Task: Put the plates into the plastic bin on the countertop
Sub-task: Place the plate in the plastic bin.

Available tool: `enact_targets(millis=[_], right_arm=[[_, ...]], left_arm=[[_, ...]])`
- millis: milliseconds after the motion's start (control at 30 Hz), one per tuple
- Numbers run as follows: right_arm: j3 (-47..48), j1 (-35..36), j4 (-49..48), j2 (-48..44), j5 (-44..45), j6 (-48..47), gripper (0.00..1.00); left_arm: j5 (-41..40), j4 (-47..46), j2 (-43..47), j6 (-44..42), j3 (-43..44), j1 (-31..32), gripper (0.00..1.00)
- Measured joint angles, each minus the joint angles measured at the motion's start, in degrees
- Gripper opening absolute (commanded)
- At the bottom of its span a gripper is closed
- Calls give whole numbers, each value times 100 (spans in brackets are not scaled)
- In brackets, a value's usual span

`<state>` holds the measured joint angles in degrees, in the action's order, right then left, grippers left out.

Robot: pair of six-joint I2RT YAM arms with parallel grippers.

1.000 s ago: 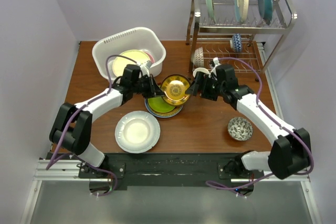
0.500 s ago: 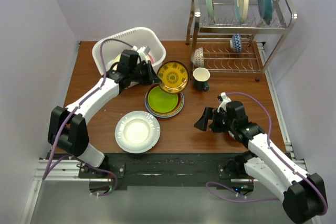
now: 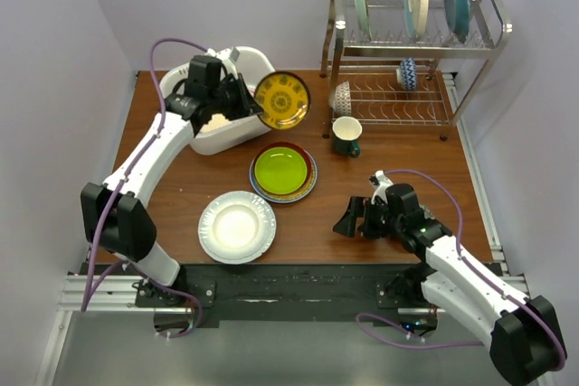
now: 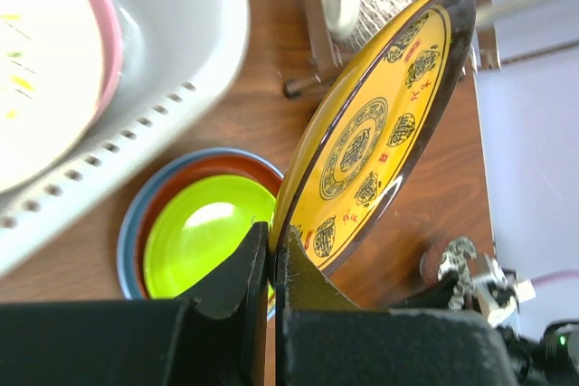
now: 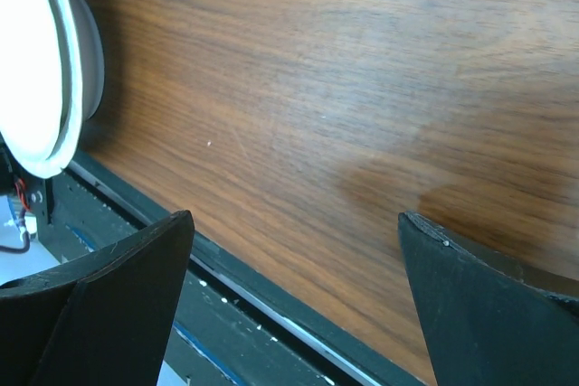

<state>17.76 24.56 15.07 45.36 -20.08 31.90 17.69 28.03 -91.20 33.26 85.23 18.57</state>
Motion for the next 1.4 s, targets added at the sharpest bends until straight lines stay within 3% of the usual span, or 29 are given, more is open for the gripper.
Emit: enact_targets(millis=[267,600,1400], right_arm=[[0,85,-31,0,2,-2,99],[0,122,-81,37,4,-2,99],[0,138,-122,201,4,-4,98]], left_arm=[[-35,518,-442,-13,761,-656,0],[-11,756,-723,28,927,-1298,0],[-378,649,-1770,474,997,-1906,0]])
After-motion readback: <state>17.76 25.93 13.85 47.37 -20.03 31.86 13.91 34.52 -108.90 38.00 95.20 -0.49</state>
